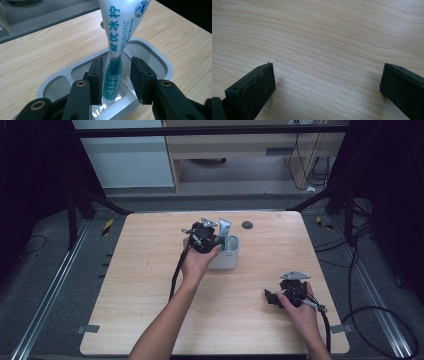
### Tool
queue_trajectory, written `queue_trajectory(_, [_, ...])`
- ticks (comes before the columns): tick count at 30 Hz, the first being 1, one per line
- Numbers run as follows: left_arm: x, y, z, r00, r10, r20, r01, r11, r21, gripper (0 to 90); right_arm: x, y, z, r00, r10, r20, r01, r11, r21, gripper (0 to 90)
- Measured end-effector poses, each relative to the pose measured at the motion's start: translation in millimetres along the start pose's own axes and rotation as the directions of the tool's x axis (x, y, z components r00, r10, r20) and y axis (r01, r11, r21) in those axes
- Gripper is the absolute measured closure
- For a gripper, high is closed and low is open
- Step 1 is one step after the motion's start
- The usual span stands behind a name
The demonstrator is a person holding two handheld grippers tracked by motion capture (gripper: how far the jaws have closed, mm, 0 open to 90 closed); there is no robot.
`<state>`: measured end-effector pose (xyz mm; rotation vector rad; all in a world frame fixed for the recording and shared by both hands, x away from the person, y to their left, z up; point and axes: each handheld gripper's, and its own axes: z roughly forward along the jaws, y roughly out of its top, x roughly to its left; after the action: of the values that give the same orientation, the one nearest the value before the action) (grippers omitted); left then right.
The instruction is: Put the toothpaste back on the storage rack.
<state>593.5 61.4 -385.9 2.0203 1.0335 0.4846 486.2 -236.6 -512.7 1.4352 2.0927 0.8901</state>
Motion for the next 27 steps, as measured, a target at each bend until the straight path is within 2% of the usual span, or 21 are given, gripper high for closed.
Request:
queue_trajectory(9, [-4.6, -0.7, -5.8, 0.9993, 0.038, 0.007, -0.038, 0.9992, 0.011, 57.0, 0.0, 0.0, 0.0, 1.0, 0.0, 0.0, 0.0, 1.0, 0.0, 0.3])
queue_trajectory(17, [-4.1, -3.3, -11.2, 0.9992, 0.034, 0.022, -0.034, 0.9994, 0.012, 42.1, -0.1, 0.0, 0.0, 1.0, -0.001, 0.0, 0.001, 1.0, 0.0, 0.3])
queue_trajectory(27, [-3.3, -7.0, -17.0, 0.9983, 0.04, 0.042, -0.04, 0.9991, 0.016, 31.4, 0.0, 0.0, 0.0, 1.0, -0.001, 0.0, 0.001, 1.0, 0.0, 0.3])
